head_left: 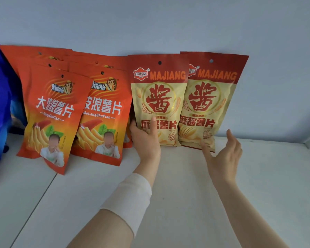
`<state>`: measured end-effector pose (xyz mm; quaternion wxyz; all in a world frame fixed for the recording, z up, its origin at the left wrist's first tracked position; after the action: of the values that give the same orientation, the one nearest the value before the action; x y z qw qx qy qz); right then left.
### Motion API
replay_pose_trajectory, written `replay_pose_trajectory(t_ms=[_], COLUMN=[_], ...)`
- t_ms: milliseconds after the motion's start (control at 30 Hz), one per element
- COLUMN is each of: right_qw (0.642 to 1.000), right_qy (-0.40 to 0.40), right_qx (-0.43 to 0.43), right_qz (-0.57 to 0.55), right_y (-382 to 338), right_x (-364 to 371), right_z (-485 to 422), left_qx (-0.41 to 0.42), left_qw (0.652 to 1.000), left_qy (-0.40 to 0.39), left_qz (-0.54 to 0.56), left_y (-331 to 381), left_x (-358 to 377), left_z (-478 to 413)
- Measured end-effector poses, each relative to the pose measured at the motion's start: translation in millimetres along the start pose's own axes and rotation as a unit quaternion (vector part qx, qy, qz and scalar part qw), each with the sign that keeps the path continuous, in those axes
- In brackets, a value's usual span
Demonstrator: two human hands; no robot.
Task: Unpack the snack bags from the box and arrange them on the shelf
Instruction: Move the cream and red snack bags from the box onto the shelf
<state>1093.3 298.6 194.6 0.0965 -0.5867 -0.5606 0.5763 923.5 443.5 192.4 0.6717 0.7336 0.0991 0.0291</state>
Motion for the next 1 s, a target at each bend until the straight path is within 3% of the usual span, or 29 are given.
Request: replay_pose_trajectory(t_ms=[167, 267, 367, 500, 600, 700, 800, 867, 1000], right_qw=[0.987, 0.961, 0.930, 0.889, 0.866, 0.854, 0.832, 0.812, 0.760], right_qy=[-0.067, -0.151, -0.201, -0.248, -0.264, -0.288, -0.307, -0.318, -0.334], right_qx=[-0.084, -0.104, -0.149, -0.211, -0.266, -0.304, -0.366, -0.413, -0.505], right_qz=[0.123, 0.205, 0.270, 0.322, 0.331, 0.309, 0.283, 0.261, 0.236], right_y=[-11.6, -17.2, -26.4, -36.9, -54.3, -82.3, -125.2, -160.7, -232.6], right_x=[-1.4, -3.9, -14.6, -30.2, -36.5, -32.5, -17.7, -6.1, 25.0], right_z=[26.7, 42.9, 67.0, 118.7, 165.2, 216.7, 272.5, 315.6, 415.2], left_qx=[-0.020, 0.064, 0.195, 0.285, 0.306, 0.286, 0.286, 0.224, 0.121], left_qw=[0.998, 0.971, 0.885, 0.727, 0.671, 0.658, 0.652, 0.667, 0.650], left_qy=[-0.032, -0.060, -0.148, -0.246, -0.235, -0.216, -0.149, -0.152, -0.119], left_qz=[-0.043, -0.222, -0.395, -0.574, -0.634, -0.663, -0.687, -0.694, -0.740], left_y=[-5.6, 4.2, 20.6, 31.1, 38.5, 40.0, 44.2, 31.5, 7.7], left_x=[-11.5, -26.0, -41.3, -86.6, -146.5, -215.6, -294.8, -354.7, -490.7], left_z=[24.6, 55.4, 89.8, 127.0, 153.7, 172.0, 183.7, 186.1, 192.2])
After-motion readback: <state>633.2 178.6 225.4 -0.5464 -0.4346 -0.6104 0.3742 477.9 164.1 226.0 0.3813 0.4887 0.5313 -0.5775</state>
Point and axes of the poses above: each hand's wrist, its own z-axis away from the middle knuckle, its own x-axis out of the palm, y = z × x, the point moved 5 cm from there along -z, towards the middle knuckle, and after that the axes turned 1 degree about -x, right-handed, at the moved point
